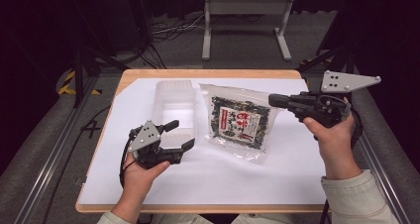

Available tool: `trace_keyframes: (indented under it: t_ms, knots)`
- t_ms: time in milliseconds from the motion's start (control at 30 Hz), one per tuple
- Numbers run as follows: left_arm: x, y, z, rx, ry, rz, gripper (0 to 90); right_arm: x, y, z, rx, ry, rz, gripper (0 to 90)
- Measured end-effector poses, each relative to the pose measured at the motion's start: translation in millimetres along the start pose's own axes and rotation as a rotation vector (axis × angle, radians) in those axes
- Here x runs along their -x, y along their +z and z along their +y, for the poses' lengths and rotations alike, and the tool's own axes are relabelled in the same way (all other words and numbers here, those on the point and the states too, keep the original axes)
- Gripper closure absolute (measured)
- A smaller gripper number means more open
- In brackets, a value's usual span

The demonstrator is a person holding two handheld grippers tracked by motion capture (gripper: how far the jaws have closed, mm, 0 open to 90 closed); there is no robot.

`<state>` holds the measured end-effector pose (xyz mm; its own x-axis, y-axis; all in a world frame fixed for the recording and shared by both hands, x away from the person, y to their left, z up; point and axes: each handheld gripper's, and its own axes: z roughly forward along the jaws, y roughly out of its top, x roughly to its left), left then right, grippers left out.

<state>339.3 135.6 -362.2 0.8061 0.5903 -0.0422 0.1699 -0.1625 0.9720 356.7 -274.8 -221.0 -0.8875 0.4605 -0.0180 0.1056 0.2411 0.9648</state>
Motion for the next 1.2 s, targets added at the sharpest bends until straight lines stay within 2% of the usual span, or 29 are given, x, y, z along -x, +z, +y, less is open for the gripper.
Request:
trace_keyframes:
  t_ms: [233,533,600,900,1100,1200]
  knots:
    - [-0.1,7.2,7.9,0.010,-0.010,-0.060,23.8,-4.8,10.0,5.1,0.000,-0.022,0.043,90.0]
    - [3.6,14.7,17.9,0.039,-0.023,-0.078,22.0,-8.4,22.3,6.1,-0.004,-0.036,0.084,90.0]
    - [4.9,17.4,20.0,0.058,-0.028,-0.089,22.2,-9.4,24.4,6.3,-0.002,-0.039,0.094,90.0]
    - [8.4,25.9,28.8,0.083,-0.020,-0.121,22.0,-14.8,32.1,7.4,0.002,-0.054,0.140,90.0]
    - [10.8,29.3,31.0,0.078,0.000,-0.155,23.5,-17.2,37.7,6.2,0.008,-0.060,0.166,90.0]
    - [13.1,31.5,30.4,0.057,0.037,-0.150,24.4,-18.5,40.8,5.3,0.011,-0.062,0.178,90.0]
